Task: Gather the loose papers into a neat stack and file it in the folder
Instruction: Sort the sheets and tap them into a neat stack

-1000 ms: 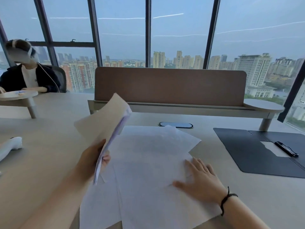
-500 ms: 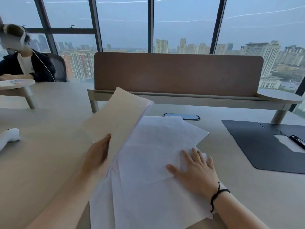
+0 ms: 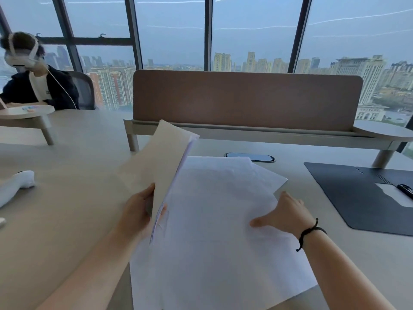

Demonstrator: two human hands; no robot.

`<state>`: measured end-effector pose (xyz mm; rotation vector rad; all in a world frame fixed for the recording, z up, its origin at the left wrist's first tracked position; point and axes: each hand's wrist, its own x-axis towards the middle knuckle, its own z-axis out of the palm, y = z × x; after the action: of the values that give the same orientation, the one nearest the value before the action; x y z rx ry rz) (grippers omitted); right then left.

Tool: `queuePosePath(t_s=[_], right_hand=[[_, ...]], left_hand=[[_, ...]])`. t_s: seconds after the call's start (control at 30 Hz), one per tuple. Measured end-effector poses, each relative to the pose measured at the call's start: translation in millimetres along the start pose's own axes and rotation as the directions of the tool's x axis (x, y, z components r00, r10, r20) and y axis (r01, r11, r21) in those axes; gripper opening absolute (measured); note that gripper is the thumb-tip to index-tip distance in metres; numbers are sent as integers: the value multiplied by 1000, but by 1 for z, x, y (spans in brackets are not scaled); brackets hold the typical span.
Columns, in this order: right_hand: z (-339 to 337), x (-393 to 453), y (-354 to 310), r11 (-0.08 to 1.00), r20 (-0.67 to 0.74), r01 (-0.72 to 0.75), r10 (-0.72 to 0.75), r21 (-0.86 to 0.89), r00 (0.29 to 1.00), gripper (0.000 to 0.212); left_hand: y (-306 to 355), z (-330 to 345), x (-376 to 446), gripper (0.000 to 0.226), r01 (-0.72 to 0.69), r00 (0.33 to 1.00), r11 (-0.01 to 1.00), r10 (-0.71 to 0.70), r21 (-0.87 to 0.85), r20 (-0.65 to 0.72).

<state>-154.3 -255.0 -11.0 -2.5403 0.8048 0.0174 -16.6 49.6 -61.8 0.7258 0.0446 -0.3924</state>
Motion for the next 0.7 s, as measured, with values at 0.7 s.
queuePosePath(t_s=[0.7], right_hand=[[-9, -4, 37, 780, 100, -40, -29, 624, 995, 29]], left_hand=[[18, 0, -7, 80, 13, 990, 980, 15, -196, 141]])
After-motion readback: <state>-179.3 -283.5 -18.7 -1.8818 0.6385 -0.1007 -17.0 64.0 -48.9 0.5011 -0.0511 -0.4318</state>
